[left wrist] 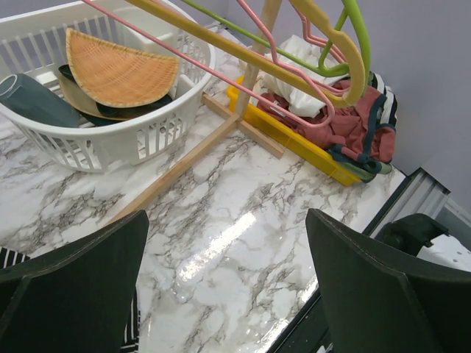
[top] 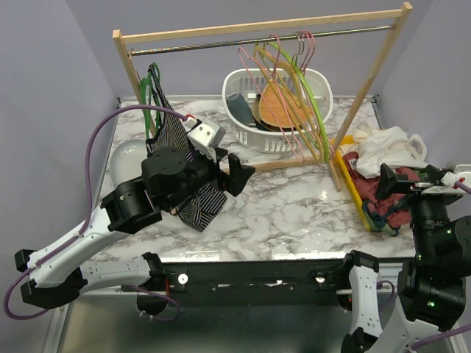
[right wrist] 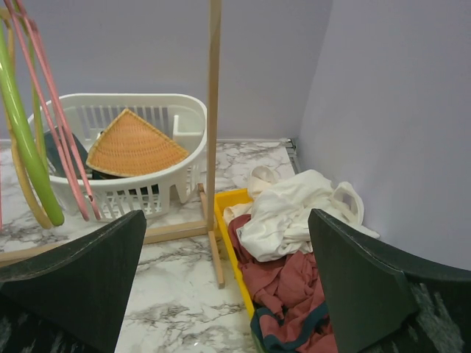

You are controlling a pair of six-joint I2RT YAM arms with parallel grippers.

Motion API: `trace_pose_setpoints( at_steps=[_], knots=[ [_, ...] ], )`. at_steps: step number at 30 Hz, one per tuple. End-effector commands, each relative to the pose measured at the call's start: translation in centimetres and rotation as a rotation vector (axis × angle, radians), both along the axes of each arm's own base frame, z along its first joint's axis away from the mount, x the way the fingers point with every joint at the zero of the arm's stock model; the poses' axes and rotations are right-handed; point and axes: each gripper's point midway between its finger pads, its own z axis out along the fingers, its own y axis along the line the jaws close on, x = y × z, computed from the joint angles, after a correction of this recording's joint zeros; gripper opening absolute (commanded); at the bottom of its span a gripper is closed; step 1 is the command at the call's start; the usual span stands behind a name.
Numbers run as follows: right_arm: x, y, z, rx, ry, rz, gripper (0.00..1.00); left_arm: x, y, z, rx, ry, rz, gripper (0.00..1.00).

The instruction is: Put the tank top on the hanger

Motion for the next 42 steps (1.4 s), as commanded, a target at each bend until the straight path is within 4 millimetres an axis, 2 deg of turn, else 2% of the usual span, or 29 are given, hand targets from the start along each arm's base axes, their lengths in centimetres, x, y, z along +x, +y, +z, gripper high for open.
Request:
trace_pose_setpoints(
  at_steps=[1, 9, 13, 20, 23, 24, 27, 28, 31, 36, 38, 41, 42],
  knots=[
    [0.5, -0.5, -0.4, -0.039, 0.027, -0.01, 1.0, 0.4, 0.5, 0.9, -0.028, -0.03, 0.021, 0.99],
    [1.0, -0.5, -1.5, -0.174, 0.093, 0.026, 1.0, 0.6, 0.0, 0.3, -0.019, -0.024, 0.009, 0.99],
    [2.8, -2.0, -2.9, -0.14, 0.166, -0.012, 1.0, 0.8, -0.3, 0.1, -0.019, -0.021, -0.001, 0.99],
    [5.4, -4.1, -3.9, -0.083, 0.249, -0.064, 1.0, 0.9, -0.7, -0.9, -0.006, -0.01, -0.022, 0.99],
    [6.8, -5.1, -5.6, -0.057, 0.311, -0.087, 1.0, 1.0, -0.8, -1.1, 0.001, -0.01, -0.027, 0.99],
    [7.5, -5.3, -7.1, -0.043, 0.353, -0.08, 1.0, 1.1, -0.9, -1.2, 0.001, -0.01, -0.03, 0.99],
    [8.7, -5.7, -9.7, -0.022, 0.413, -0.065, 1.0, 1.2, -0.8, -1.2, 0.003, -0.009, -0.033, 0.99],
    [9.5, -5.9, -11.4, -0.009, 0.445, -0.047, 1.0, 1.3, -0.8, -1.3, 0.002, -0.009, -0.032, 0.99],
    [11.3, -6.8, -14.6, 0.021, 0.513, -0.013, 1.0, 1.3, -0.6, -1.5, 0.005, -0.003, -0.03, 0.99],
    [13.8, -10.1, -17.9, 0.092, 0.588, 0.011, 1.0, 1.4, -0.2, -1.5, 0.002, 0.007, -0.018, 0.99],
    [15.3, -11.4, -19.3, 0.097, 0.624, 0.015, 1.0, 1.4, -0.1, -1.5, -0.004, 0.011, -0.011, 0.99],
    [17.1, -12.9, -20.2, 0.091, 0.638, 0.005, 1.0, 1.6, -0.1, -1.8, -0.01, 0.022, -0.003, 0.99],
    [18.0, -13.6, -21.2, 0.108, 0.67, 0.005, 1.0, 1.7, 0.0, -1.9, -0.011, 0.025, 0.002, 0.99]
  ],
)
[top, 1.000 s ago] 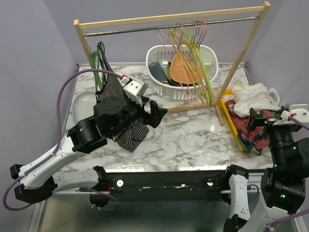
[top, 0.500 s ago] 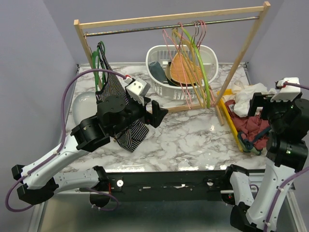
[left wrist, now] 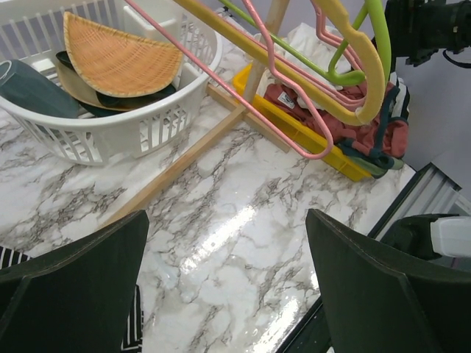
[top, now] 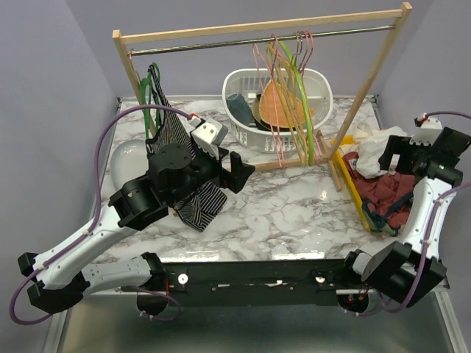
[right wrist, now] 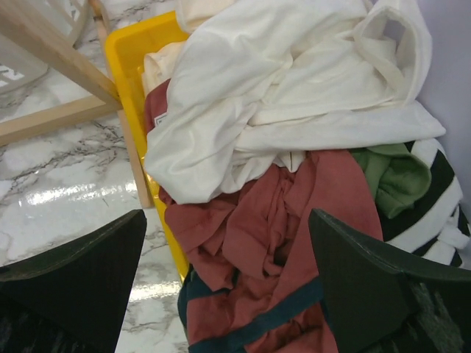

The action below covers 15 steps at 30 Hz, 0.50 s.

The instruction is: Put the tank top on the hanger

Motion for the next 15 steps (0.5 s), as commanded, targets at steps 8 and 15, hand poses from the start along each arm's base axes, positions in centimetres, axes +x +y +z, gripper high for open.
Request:
trace_pose_setpoints(
  at_steps=[8, 15],
  knots=[
    [6.8, -4.8, -4.7, 0.033, 0.083, 0.016, 0.96, 0.3, -0.1, -1.2, -0.028, 0.05, 0.015, 0.99],
    [8.0, -5.9, -8.6, 0.073, 0.144, -0.004, 0.9, 0.7, -0.4, -2.4, -0.026, 0.081, 0.021, 0.99]
  ],
)
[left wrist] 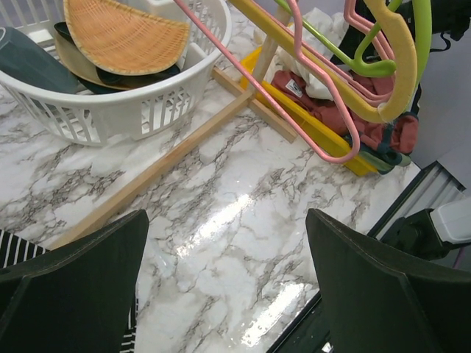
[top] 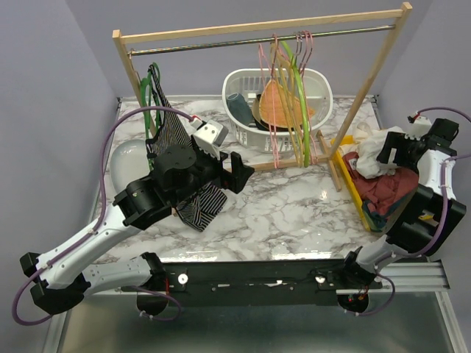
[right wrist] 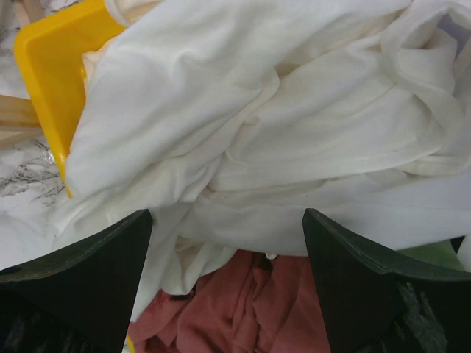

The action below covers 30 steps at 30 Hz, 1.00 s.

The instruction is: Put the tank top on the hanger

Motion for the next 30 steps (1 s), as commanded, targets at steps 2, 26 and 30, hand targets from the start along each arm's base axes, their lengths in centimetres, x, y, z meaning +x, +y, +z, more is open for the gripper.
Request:
trace_pose_setpoints(
  at_steps=[2, 26, 30],
  knots=[
    [2.0, -1.7, -0.6, -0.016, -0.017, -0.024, 0.86, 0.4, -0.7, -0.6, -0.022, 0.026, -0.011, 0.99],
    [0.1, 1.3, 1.7, -0.02, -0.092, 0.062, 0.0, -0.2, 0.2, -0.5, -0.064, 0.029, -0.02, 0.99],
    [-0.7, 2.6, 3.9, -0.05, -0.138, 0.133, 0.01, -0.4, 0.5, -0.3, -0.072, 0.022, -0.02, 0.99]
  ],
)
